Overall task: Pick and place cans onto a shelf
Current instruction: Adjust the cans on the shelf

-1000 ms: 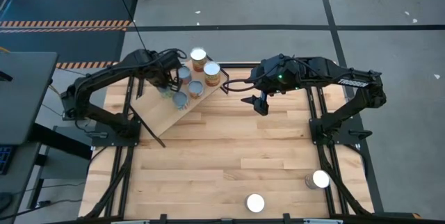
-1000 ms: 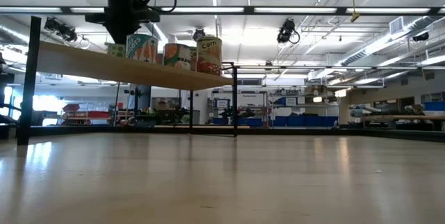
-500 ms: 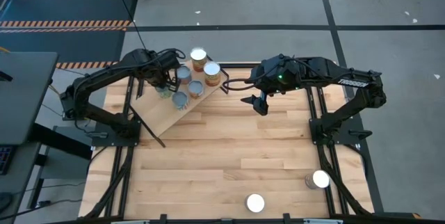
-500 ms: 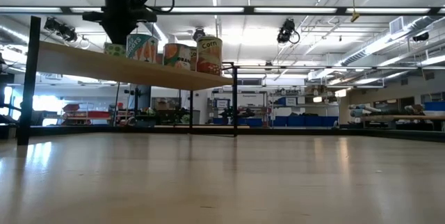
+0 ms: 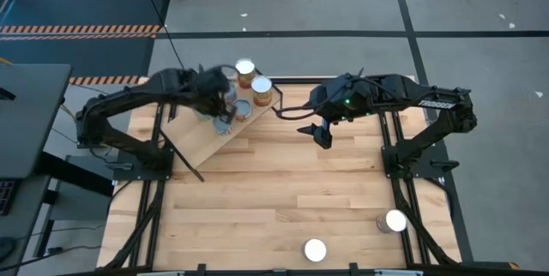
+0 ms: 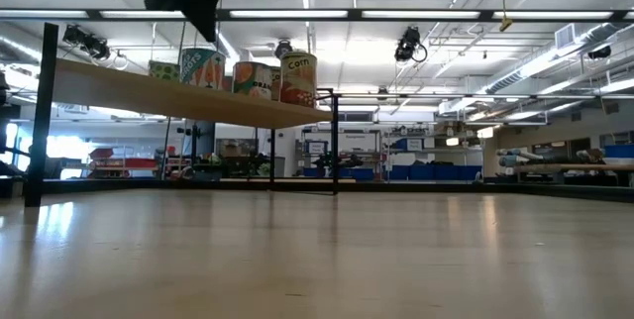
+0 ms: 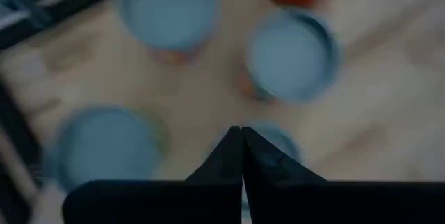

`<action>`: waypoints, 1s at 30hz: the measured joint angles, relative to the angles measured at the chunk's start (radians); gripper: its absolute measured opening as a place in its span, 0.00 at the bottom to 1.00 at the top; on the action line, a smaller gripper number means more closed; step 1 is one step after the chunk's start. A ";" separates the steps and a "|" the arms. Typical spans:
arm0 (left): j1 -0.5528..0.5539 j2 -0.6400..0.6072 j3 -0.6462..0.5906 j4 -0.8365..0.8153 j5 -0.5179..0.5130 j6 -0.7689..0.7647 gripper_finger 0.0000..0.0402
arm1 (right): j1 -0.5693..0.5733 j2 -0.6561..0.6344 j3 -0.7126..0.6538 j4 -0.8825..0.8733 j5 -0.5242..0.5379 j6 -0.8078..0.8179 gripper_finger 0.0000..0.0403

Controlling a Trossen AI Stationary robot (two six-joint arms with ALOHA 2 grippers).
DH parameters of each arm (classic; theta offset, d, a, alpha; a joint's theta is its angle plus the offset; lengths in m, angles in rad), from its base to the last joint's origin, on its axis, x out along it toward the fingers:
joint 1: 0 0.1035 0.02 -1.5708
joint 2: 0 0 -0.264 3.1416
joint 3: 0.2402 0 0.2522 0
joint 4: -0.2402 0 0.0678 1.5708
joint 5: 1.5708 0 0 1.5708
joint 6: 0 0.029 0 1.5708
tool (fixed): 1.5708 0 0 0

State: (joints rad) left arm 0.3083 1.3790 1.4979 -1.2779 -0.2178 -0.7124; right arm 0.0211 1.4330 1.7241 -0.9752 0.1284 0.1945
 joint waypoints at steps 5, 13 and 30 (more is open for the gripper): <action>-0.088 0.066 0.000 -0.052 -0.035 -0.080 0.01 | 0.006 0.000 0.000 -0.001 -0.002 0.016 0.86; -0.088 0.147 0.000 -0.059 -0.047 -0.070 0.01 | 0.008 0.000 0.000 -0.006 -0.001 0.014 0.86; -0.093 0.130 0.000 -0.128 0.014 -0.069 0.01 | 0.010 0.000 0.000 -0.028 -0.001 0.012 0.86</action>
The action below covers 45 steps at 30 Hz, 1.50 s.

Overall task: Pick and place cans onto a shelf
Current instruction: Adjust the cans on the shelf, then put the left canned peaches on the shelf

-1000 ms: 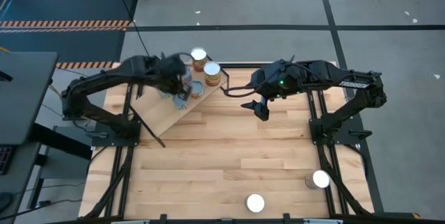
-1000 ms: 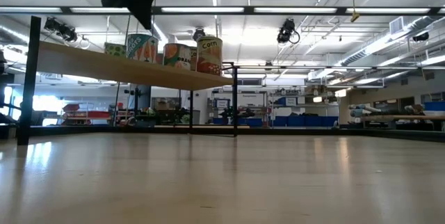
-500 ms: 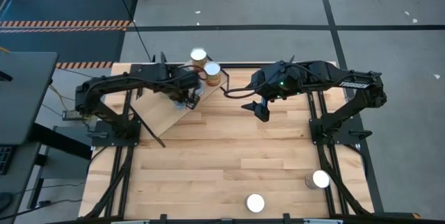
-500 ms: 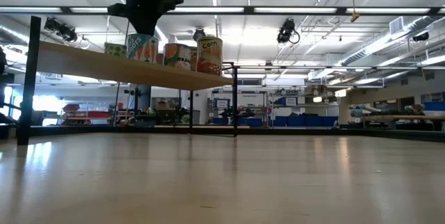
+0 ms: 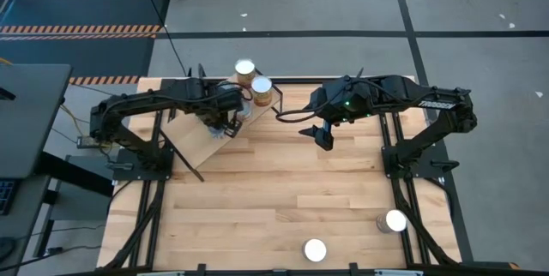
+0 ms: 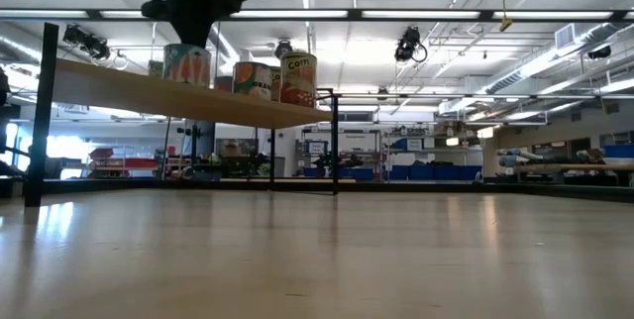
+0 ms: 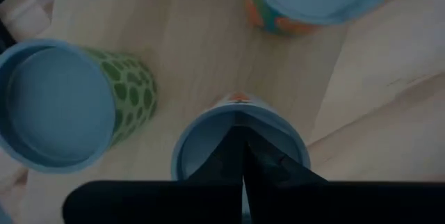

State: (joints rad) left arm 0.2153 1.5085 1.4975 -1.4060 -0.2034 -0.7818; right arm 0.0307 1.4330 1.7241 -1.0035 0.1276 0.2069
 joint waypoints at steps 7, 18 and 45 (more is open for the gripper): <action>0.002 0.005 0.000 0.034 0.000 0.008 0.01 | 0.000 0.000 0.000 0.000 0.000 0.003 0.86; -0.002 0.003 0.000 0.031 -0.001 0.019 0.01 | 0.000 0.000 0.000 0.002 0.000 0.026 0.86; -0.009 -0.054 0.001 0.018 0.026 0.060 0.01 | 0.069 -0.002 -0.055 0.013 0.032 -0.084 0.86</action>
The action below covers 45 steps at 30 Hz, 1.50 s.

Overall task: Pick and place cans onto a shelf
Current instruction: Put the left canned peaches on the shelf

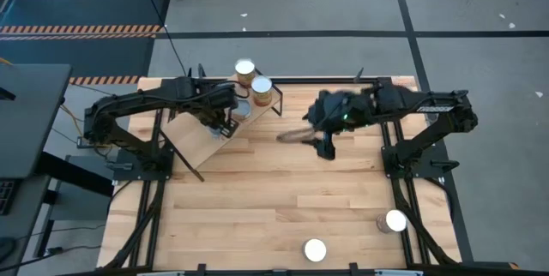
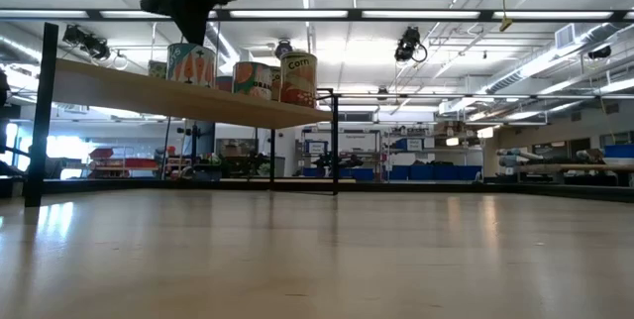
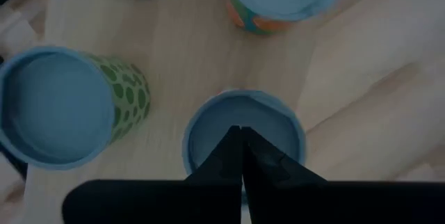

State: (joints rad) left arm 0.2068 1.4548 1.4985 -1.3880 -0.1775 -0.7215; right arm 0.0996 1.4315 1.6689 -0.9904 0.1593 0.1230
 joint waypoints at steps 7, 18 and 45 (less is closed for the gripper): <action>-0.125 -0.134 0.001 0.090 -0.069 0.014 0.01 | 0.094 0.001 -0.225 0.006 -0.116 -0.080 0.86; -0.622 -0.141 0.003 0.447 -0.299 0.040 0.01 | 0.485 0.117 -0.310 0.095 -0.111 -0.078 0.86; -0.925 0.221 0.000 0.656 -0.323 -0.080 0.70 | 0.553 0.431 -0.311 0.508 0.141 0.009 0.86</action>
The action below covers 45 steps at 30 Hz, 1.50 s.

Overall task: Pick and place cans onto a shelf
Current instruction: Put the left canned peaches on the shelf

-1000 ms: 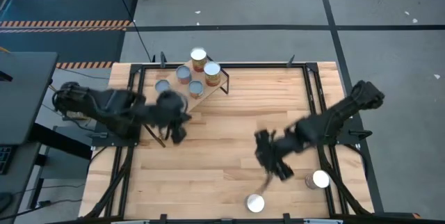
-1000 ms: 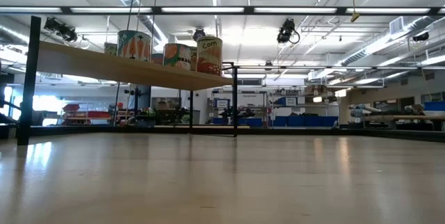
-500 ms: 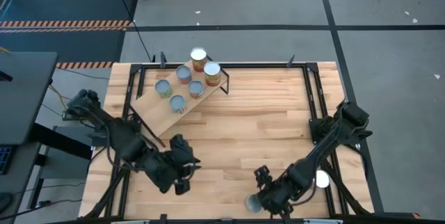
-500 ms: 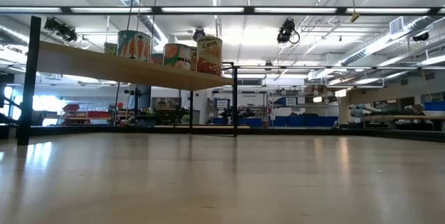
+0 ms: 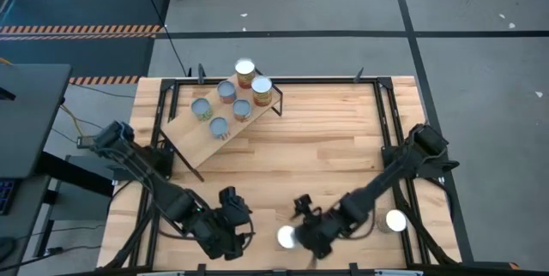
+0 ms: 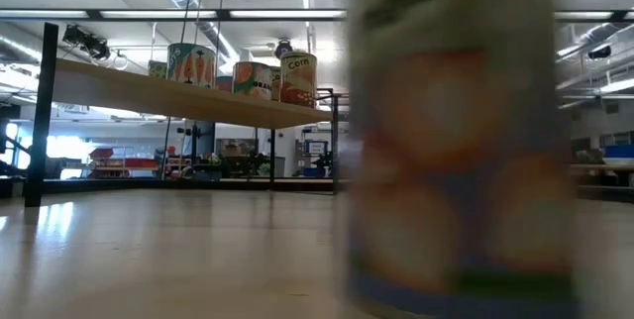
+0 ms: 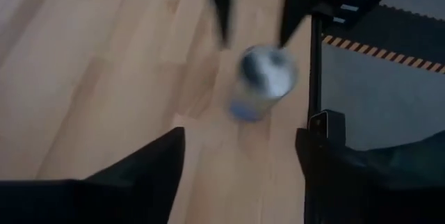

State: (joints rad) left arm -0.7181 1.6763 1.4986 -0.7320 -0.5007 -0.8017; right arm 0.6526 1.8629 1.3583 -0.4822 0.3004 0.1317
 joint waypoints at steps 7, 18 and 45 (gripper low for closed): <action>0.019 0.092 0.000 0.112 0.051 0.036 0.78 | -0.132 -0.027 -0.005 -0.005 0.028 -0.050 0.86; 0.104 0.221 0.000 0.056 0.209 0.055 0.78 | -0.087 -0.177 -0.004 -0.235 0.020 0.210 0.86; 0.155 0.269 0.001 0.091 0.314 0.266 0.91 | -0.024 -0.181 -0.004 -0.231 0.039 0.384 0.86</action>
State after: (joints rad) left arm -0.5629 1.9450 1.4994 -0.6413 -0.1864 -0.5355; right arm 0.6289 1.6821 1.3540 -0.7128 0.3393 0.5159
